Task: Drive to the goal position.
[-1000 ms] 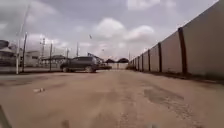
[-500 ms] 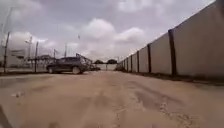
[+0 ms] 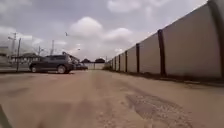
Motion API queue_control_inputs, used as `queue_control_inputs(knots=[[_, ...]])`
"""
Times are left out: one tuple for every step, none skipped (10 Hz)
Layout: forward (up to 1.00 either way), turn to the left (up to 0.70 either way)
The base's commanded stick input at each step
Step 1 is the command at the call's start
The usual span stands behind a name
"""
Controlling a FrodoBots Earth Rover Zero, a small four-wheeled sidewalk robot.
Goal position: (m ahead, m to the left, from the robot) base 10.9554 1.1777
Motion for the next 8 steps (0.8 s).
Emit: queue_control_inputs(knots=[[0.70, 0.00], [0.70, 0.00], [0.70, 0.00], [0.70, 0.00], [0.70, 0.00], [0.70, 0.00], [0.70, 0.02], [0.70, 0.10]])
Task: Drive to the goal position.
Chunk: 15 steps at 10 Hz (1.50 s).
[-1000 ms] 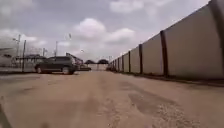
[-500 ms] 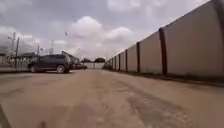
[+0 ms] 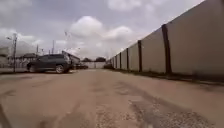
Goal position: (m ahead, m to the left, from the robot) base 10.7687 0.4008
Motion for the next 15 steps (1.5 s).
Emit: queue_control_inputs(knots=[[0.70, 0.23], [0.70, 0.35], [0.70, 0.35], [0.70, 0.35], [0.70, 0.28], [0.70, 0.14], [0.70, 0.04], [0.70, 0.00], [0.70, 0.00], [0.70, 0.00], [0.70, 0.00], [0.70, 0.00], [0.70, 0.00], [0.70, 0.00], [0.70, 0.00]])
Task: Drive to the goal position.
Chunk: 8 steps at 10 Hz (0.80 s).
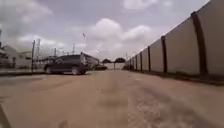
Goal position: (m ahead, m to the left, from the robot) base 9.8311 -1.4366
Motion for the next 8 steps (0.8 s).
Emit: queue_control_inputs(knots=[[0.70, 0.00], [0.70, 0.00], [0.70, 0.00], [0.70, 0.00], [0.70, 0.00], [0.70, 0.00], [0.70, 0.00], [0.70, 0.00]])
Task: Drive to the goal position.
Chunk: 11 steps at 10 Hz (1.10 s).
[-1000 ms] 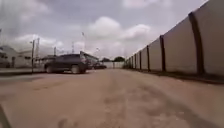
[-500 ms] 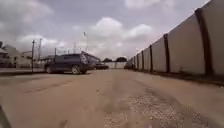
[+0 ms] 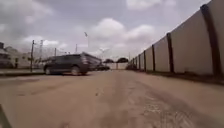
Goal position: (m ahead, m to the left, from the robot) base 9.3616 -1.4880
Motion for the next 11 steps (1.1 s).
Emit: queue_control_inputs(knots=[[0.70, 0.00], [0.70, 0.00], [0.70, 0.00], [0.70, 0.00], [0.70, 0.00], [0.70, 0.00], [0.70, 0.00], [0.70, 0.00], [0.70, 0.00], [0.70, 0.00], [0.70, 0.00]])
